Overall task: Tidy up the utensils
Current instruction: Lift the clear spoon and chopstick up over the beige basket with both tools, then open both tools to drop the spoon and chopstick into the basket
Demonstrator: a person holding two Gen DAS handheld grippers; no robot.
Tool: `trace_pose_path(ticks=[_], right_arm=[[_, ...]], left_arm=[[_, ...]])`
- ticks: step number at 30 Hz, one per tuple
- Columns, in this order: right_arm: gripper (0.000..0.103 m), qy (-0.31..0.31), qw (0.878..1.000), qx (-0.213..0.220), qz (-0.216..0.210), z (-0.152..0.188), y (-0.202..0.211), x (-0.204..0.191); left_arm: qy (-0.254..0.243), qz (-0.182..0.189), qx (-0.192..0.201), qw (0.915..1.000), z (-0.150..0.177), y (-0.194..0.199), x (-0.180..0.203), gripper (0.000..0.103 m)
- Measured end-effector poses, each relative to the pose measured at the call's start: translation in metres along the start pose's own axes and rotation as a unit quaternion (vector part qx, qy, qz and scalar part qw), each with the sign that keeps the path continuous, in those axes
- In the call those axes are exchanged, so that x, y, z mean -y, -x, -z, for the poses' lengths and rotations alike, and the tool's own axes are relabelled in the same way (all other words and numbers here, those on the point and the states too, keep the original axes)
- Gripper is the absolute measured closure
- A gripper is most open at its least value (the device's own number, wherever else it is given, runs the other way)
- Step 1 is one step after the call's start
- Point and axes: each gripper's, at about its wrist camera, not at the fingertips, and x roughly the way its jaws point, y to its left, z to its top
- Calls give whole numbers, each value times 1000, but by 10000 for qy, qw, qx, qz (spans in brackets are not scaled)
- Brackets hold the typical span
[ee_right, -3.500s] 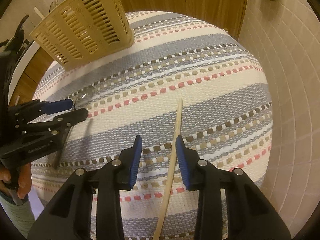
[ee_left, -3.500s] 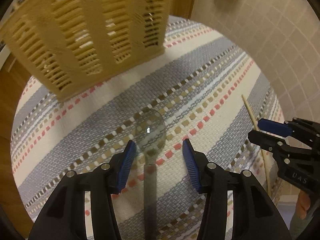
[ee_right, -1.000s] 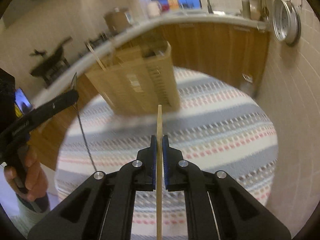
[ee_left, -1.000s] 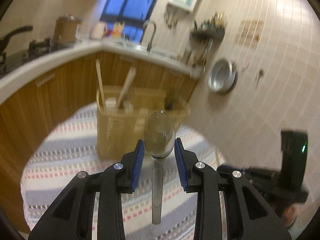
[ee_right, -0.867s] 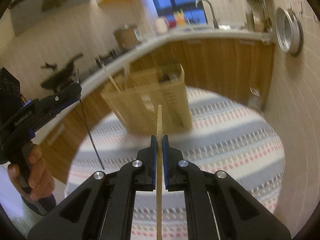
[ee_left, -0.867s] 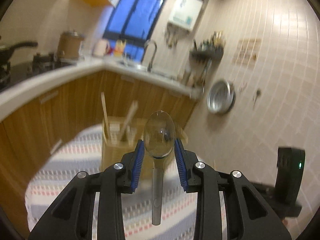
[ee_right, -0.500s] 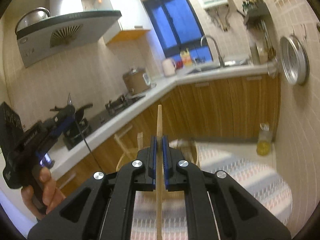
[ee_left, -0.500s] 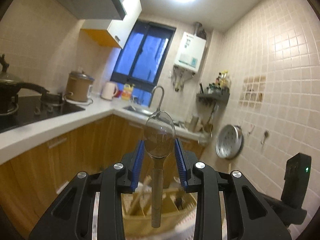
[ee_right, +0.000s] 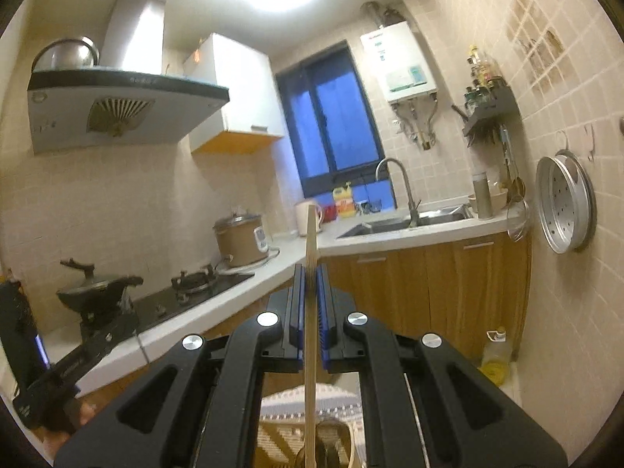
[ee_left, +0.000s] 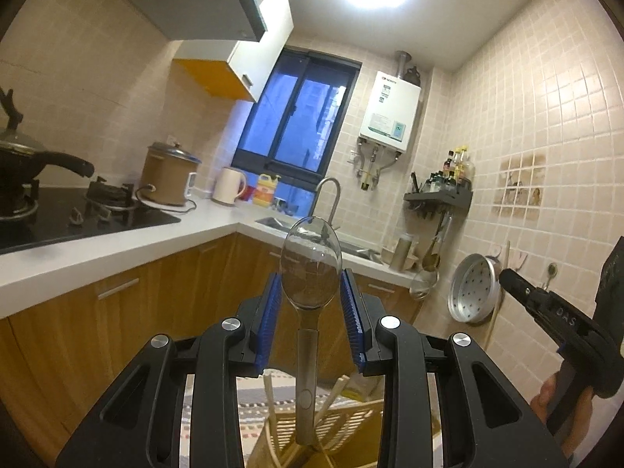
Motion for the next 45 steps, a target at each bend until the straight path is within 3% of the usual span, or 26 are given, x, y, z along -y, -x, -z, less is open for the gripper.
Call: trace_pose_path(ticks=[11, 17, 20, 21, 23, 25, 31, 37, 41, 45], right_arm=[[99, 585, 9981, -35, 170, 54, -23, -3], [96, 842, 9962, -98, 204, 72, -15, -8], [93, 828, 9962, -226, 138, 74, -8, -9], [91, 837, 9961, -251, 134, 74, -6, -9], [68, 817, 9962, -242, 154, 73, 5, -9], [51, 812, 9964, -92, 237, 72, 18, -10], [51, 656, 9972, -194, 296, 72, 57, -13], [39, 740, 9948, -380, 586, 92, 104, -19], [24, 641, 9921, -396, 1002, 115, 134, -14], [20, 541, 9844, -264, 1652, 151, 157, -3]], left_arm=[[-252, -162, 81, 9995, 29, -14, -1, 74], [-335, -78, -156, 9993, 51, -20, -5, 72], [-192, -121, -200, 9995, 54, -15, -12, 60], [-137, -124, -186, 9997, 53, -11, -14, 57], [-133, -129, -193, 9996, 51, -4, -14, 56], [-150, -142, -191, 9996, 49, 5, -13, 56], [-127, -96, -275, 9995, 53, 39, -5, 56], [-111, -121, -502, 9986, 77, 74, 3, 52], [-405, -658, -585, 9953, 108, 93, 12, 48], [-722, -1114, -729, 9885, 143, 100, 21, 41]])
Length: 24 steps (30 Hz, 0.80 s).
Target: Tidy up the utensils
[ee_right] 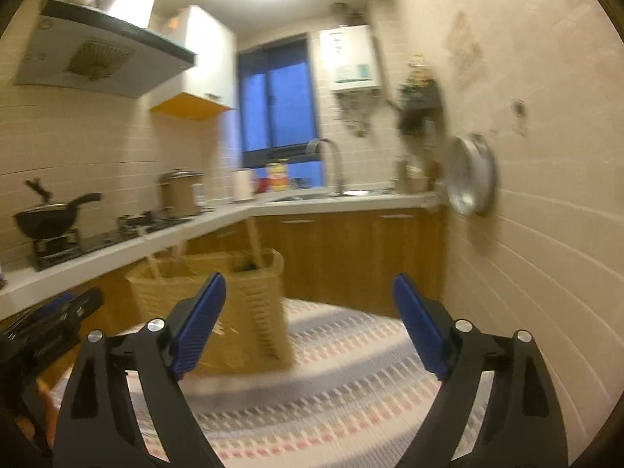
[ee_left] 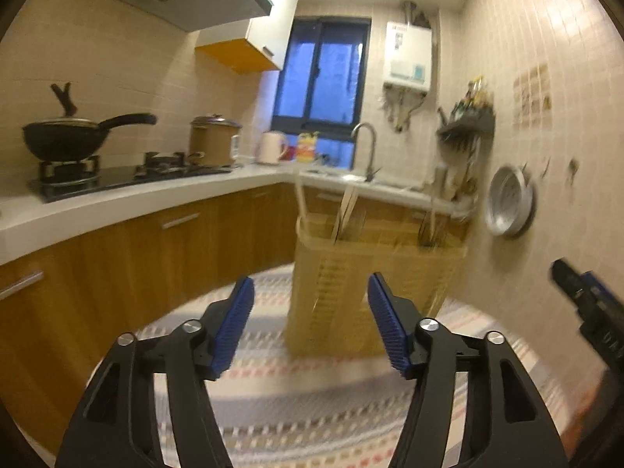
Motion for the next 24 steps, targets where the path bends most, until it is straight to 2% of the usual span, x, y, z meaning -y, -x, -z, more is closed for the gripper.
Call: trace_pose_path(ticks=[2, 3, 6, 8, 9, 10, 17, 24], right_arm=[[20, 138, 9997, 20, 198, 10, 3, 0], [20, 178, 9995, 44, 265, 13, 3, 0], [18, 172, 9989, 194, 394, 19, 10, 2], [10, 179, 9978, 419, 472, 20, 17, 3], [8, 203, 9974, 485, 495, 21, 19, 2], [8, 256, 9973, 479, 486, 22, 19, 1], [8, 441, 9981, 328, 270, 18, 14, -5], [8, 264, 9993, 67, 247, 17, 3, 1]], left_arm=[[-119, -89, 30, 9999, 8, 5, 3, 35], [-178, -156, 118, 9997, 10, 10, 4, 28], [-250, -438, 489, 9975, 17, 21, 6, 16], [-402, -667, 589, 9952, 27, 19, 8, 15], [-456, -564, 449, 9964, 26, 16, 8, 15], [-447, -469, 455, 9969, 27, 17, 7, 15], [-464, -593, 615, 9953, 26, 22, 9, 11], [-435, -734, 479, 9952, 23, 14, 8, 9]])
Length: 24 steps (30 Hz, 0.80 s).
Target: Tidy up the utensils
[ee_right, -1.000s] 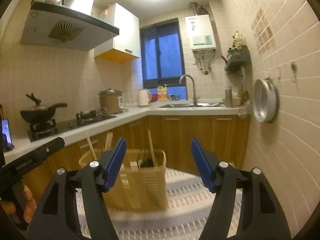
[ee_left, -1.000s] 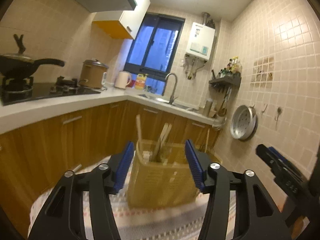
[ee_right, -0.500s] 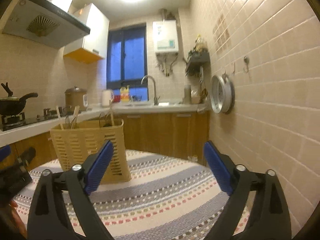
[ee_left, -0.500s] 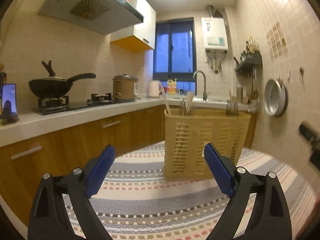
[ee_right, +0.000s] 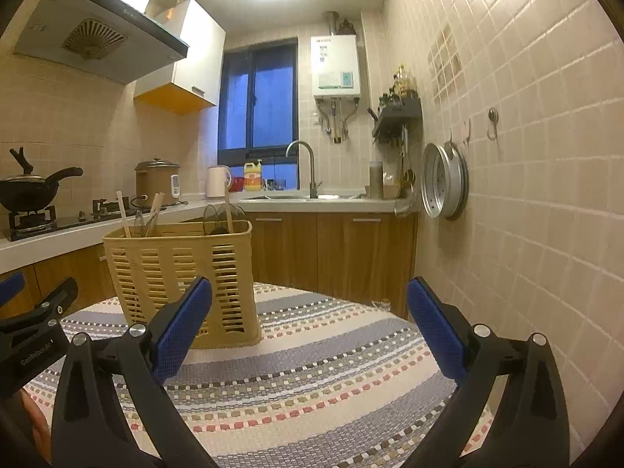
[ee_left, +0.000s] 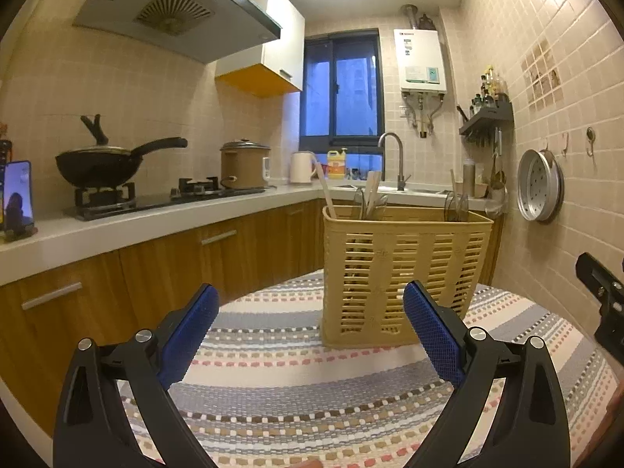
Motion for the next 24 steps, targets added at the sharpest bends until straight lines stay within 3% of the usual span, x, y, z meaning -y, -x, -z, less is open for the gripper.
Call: trace_pose_path(ticks=[24], right_arm=[[8, 68, 9999, -130, -65, 5, -4, -4]], left_arm=[[-290, 17, -159, 9995, 2, -4, 11, 8]])
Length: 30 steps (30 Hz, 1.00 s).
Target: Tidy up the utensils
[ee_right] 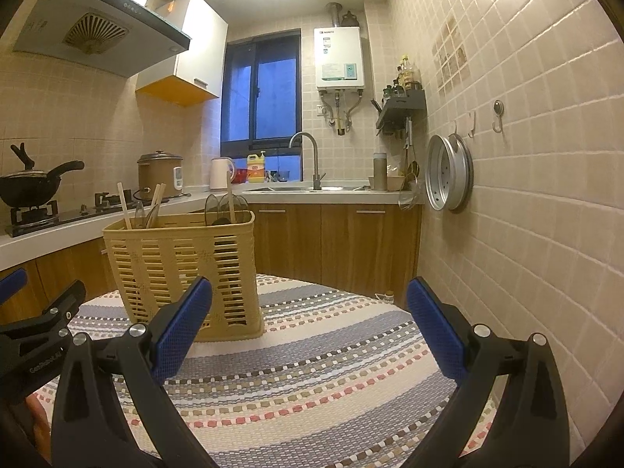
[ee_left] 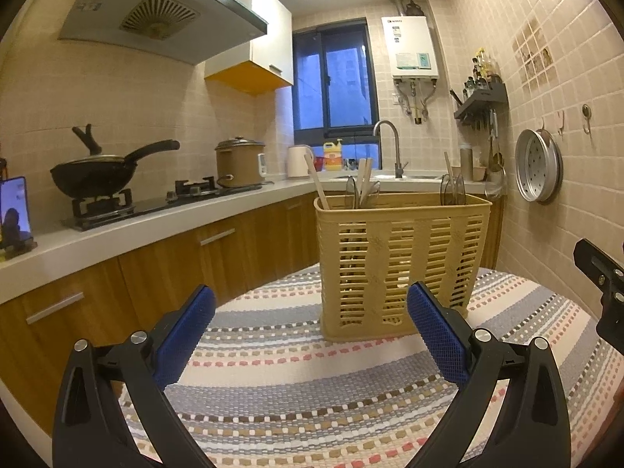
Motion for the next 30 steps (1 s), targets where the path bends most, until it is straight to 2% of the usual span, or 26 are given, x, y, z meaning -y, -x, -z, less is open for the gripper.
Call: trace_pose_path(ticks=[30], right_arm=[[8, 24, 10000, 93, 2, -2, 5, 1]], left_arm=[[-80, 110, 71, 9999, 2, 4, 2, 8]])
